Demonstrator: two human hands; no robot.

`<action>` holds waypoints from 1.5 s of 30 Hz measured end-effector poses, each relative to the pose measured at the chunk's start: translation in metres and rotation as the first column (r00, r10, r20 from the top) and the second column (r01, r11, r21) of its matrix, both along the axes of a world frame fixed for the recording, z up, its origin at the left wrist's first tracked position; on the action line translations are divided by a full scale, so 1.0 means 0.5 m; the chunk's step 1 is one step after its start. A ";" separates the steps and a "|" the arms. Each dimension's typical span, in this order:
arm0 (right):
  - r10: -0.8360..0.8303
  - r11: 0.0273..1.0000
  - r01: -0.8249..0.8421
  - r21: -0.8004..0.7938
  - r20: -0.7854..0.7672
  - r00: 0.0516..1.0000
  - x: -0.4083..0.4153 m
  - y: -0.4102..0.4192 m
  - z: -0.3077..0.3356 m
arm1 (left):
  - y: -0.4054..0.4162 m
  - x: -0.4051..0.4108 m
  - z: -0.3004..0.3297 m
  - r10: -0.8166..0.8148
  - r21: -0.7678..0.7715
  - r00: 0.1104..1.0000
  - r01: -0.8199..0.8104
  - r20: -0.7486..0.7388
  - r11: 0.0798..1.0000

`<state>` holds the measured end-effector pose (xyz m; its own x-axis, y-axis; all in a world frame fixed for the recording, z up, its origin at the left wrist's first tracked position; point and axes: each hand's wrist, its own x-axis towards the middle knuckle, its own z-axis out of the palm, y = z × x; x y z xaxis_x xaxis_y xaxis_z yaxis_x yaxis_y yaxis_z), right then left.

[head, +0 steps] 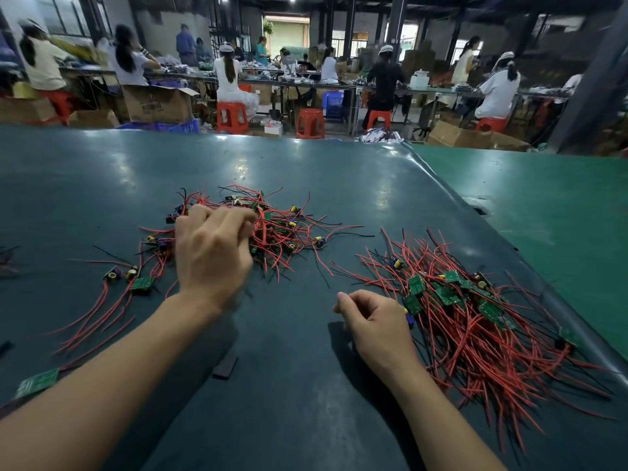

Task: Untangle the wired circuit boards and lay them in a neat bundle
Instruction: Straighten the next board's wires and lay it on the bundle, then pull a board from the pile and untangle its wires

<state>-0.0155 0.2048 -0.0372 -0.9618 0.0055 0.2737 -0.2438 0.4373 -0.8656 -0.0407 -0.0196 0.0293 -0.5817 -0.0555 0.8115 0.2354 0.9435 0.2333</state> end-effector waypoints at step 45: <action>0.304 0.482 -0.117 -0.868 0.040 0.952 0.019 0.006 0.067 | 0.208 0.093 -0.091 -0.801 0.997 0.598 0.057 0.001 0.043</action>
